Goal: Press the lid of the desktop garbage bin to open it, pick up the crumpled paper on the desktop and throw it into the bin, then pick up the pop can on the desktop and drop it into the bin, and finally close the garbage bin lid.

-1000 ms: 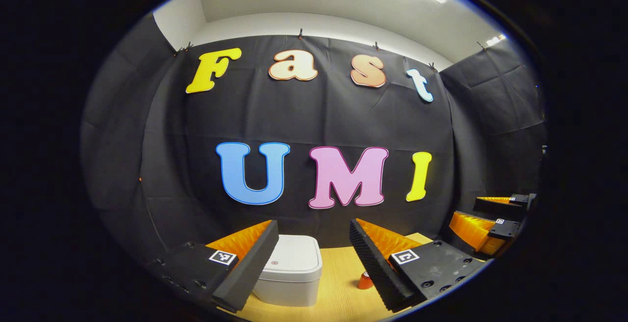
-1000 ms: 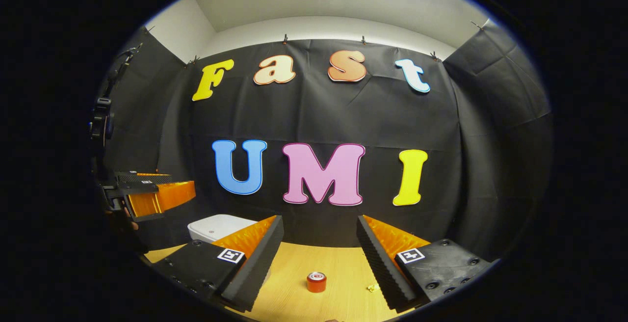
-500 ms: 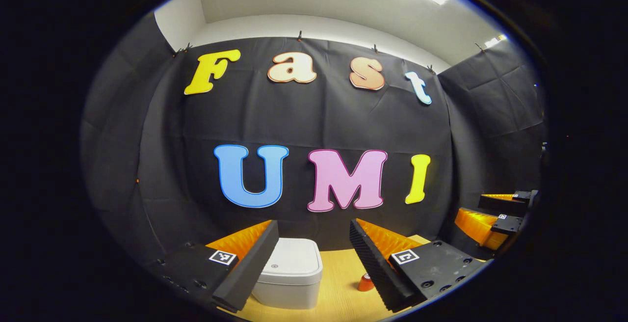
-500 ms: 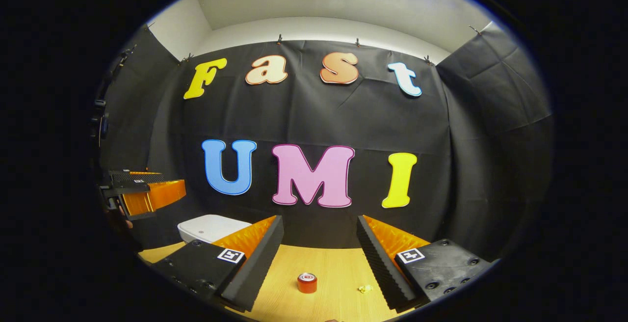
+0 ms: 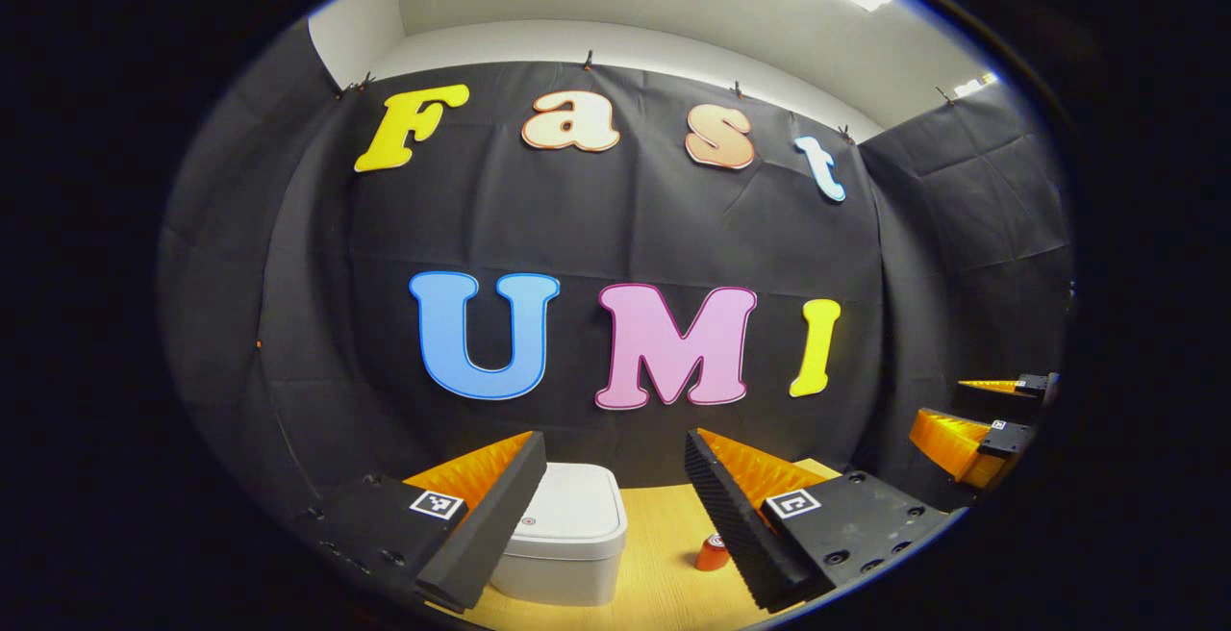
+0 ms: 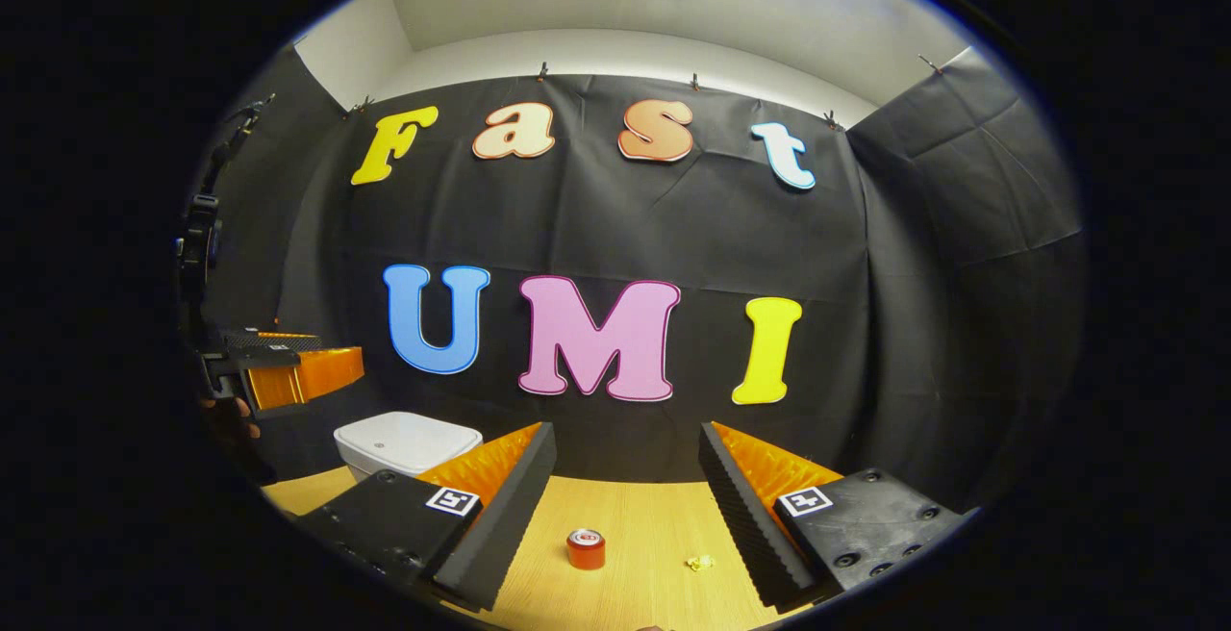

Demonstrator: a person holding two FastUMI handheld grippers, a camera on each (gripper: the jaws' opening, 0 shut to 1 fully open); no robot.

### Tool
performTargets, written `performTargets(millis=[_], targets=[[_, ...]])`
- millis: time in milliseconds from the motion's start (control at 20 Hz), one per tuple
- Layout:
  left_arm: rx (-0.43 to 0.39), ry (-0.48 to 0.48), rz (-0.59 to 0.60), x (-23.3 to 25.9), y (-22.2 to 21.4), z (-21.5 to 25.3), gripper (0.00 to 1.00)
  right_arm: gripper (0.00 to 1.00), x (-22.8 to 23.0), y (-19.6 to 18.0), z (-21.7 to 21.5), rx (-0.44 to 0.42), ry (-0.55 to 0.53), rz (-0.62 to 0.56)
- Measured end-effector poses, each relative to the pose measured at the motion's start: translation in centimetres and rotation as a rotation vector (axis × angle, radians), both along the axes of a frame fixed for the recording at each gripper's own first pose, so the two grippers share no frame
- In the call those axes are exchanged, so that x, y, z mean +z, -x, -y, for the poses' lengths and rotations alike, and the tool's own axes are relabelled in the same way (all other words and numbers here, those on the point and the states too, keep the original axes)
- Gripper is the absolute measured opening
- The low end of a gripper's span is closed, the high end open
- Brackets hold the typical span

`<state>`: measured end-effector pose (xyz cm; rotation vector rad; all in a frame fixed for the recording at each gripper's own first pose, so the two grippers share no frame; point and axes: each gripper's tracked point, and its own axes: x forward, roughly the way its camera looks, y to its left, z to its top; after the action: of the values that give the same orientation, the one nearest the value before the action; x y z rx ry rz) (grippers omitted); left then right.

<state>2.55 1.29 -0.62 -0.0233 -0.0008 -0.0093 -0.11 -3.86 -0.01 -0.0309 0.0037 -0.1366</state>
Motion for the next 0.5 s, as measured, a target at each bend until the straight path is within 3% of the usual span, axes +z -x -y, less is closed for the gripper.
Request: performTargets(millis=[150, 300, 350, 400, 500], targets=[[0.018, -0.002, -0.02, -0.6, -1.0, -1.1, 0.93, 0.96, -0.3, 0.0, 0.4, -0.014, 0.0, -0.012], [0.028, 0.004, -0.048, -1.7, -2.5, -2.4, 0.82, 0.96, -0.7, -0.1, 0.7, -0.021, 0.009, -0.021], [0.03, 0.008, -0.055, -2.2, -3.0, -2.8, 0.73, 0.96, -0.8, -0.2, 0.8, -0.024, 0.01, -0.026], [0.032, 0.01, -0.068, -2.8, -3.6, -3.1, 0.71, 0.96, -1.0, -0.2, 0.9, -0.026, 0.01, -0.032], [0.046, 0.01, -0.101, -4.0, -4.4, -4.1, 0.54, 0.96, -1.4, -0.3, 1.0, -0.031, 0.015, -0.046]])
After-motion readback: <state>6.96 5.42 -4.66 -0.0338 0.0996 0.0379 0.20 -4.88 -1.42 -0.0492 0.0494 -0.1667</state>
